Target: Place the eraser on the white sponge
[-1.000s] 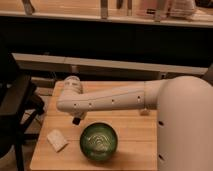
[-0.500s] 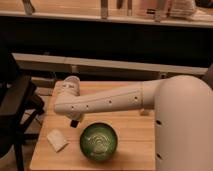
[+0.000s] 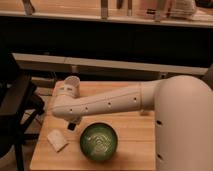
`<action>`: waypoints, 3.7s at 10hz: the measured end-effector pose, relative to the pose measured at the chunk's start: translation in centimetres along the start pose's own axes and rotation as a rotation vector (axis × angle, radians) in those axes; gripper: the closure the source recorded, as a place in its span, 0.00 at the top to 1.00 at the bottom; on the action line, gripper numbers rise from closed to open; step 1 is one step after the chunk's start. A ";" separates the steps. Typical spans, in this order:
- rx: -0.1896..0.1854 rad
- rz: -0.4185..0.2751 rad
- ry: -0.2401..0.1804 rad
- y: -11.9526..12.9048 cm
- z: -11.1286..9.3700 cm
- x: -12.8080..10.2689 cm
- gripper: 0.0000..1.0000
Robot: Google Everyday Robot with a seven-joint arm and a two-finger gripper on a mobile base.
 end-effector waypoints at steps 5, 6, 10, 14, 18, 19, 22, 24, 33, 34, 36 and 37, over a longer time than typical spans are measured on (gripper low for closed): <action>0.005 -0.015 -0.029 -1.8 0.3 -2.5 0.01; 0.001 -0.020 -0.033 -1.4 0.3 -2.8 0.01; 0.001 -0.036 -0.053 -2.6 0.4 -4.9 0.01; -0.003 -0.053 -0.065 -2.7 0.4 -6.4 0.01; 0.008 -0.051 -0.079 -3.5 0.8 -8.4 0.01; 0.007 -0.050 -0.082 -3.5 0.8 -8.7 0.01; 0.011 -0.038 -0.084 -3.4 1.3 -9.3 0.01; 0.014 -0.034 -0.084 -3.5 1.7 -9.8 0.01; 0.006 0.031 -0.099 -2.4 2.0 -10.2 0.01; 0.008 0.036 -0.100 -2.3 2.0 -10.2 0.01; 0.009 0.046 -0.103 -2.0 2.0 -10.3 0.04; 0.010 0.053 -0.102 -1.7 2.0 -10.3 0.09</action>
